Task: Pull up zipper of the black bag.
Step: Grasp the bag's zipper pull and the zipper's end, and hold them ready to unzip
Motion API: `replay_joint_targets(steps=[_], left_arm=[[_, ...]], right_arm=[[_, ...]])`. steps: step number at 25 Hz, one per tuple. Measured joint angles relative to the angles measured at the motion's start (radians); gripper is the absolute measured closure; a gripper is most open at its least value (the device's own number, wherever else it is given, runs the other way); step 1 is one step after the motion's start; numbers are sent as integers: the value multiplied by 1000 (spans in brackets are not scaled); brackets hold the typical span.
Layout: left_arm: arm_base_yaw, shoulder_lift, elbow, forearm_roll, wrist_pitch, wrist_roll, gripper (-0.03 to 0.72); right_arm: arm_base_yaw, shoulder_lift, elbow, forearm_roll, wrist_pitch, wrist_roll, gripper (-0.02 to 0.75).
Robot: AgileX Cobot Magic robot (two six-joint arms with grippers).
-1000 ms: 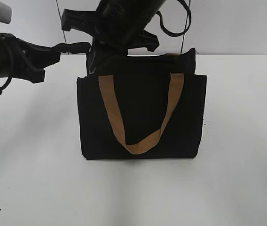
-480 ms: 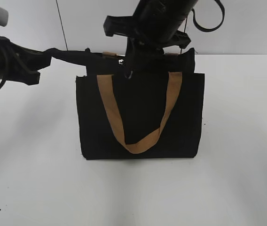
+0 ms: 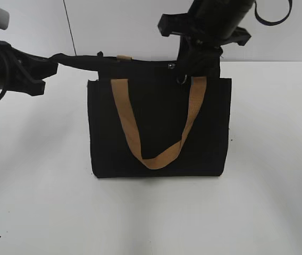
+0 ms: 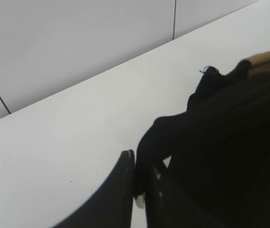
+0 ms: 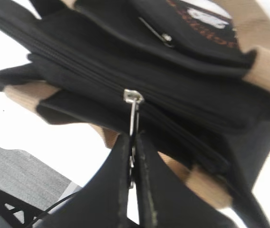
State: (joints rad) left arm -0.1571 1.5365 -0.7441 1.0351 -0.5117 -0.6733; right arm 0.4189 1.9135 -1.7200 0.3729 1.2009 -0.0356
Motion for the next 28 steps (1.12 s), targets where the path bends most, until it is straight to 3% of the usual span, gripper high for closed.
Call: replay_joint_targets(steps=[8, 28], left_arm=[[0, -1, 0, 0, 5, -2, 653], [-3, -3, 30, 3, 68, -3, 646]], right_arm=[[-32, -33, 0, -178, 12, -20, 746], [-31, -48, 0, -196, 13, -68, 727]])
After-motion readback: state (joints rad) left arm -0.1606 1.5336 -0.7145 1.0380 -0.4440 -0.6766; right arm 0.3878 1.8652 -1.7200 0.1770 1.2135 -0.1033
